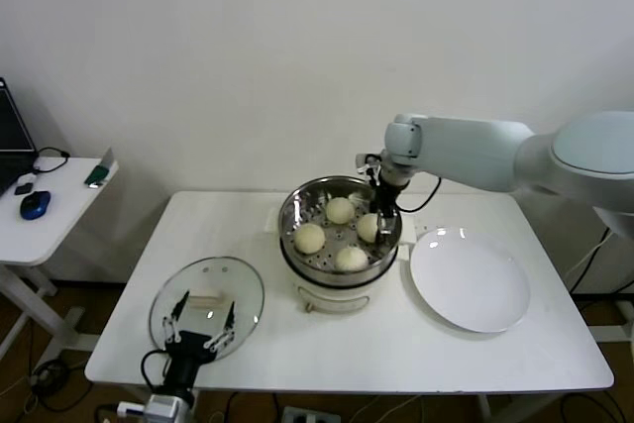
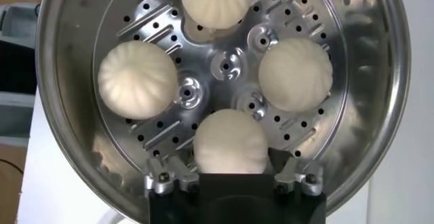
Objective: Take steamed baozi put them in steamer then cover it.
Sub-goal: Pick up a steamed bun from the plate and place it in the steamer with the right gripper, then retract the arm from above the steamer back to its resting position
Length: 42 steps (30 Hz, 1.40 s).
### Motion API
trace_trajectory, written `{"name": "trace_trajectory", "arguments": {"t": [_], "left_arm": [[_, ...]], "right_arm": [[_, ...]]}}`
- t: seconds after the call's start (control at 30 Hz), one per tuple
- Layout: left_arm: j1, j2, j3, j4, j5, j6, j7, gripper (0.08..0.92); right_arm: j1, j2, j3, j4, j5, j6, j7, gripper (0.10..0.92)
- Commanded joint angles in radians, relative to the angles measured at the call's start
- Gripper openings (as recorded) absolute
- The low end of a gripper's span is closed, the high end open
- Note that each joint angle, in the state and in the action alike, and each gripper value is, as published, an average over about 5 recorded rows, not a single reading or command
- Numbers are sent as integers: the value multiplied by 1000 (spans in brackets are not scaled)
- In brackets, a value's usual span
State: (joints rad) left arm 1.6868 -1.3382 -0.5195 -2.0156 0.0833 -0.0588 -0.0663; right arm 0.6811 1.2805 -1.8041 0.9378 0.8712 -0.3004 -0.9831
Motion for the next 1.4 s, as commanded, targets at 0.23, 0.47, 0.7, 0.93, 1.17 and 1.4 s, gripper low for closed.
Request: {"name": "trace_trajectory", "arguments": {"t": [0.23,0.47,0.7,0.93,1.17,1.4], "left_arm": [[-4,3,-4,2,-3,-1,0,823],[-21,2,-4,5,-3,7,-2,823],[-61,12,-12,5,-9,29,-7,823],[-60,13,-16,-19,-15,51,-10,823],[-76,7,-25,-36,6,62,-15,823],[-78,12,-43,-42,32,72,-14,823]], "right_arm": [[75,-60,36,41,12,4,-15,822],[136,-218,155,112,14,35,31,823],[72,-404,320,204,5,145,228,823],[-139,-654,549,382,3,213,410,823],[-607,-795,1054,494,-40,304,590,823],[-1077,-823,1513,602,-90,381,690,823]]}}
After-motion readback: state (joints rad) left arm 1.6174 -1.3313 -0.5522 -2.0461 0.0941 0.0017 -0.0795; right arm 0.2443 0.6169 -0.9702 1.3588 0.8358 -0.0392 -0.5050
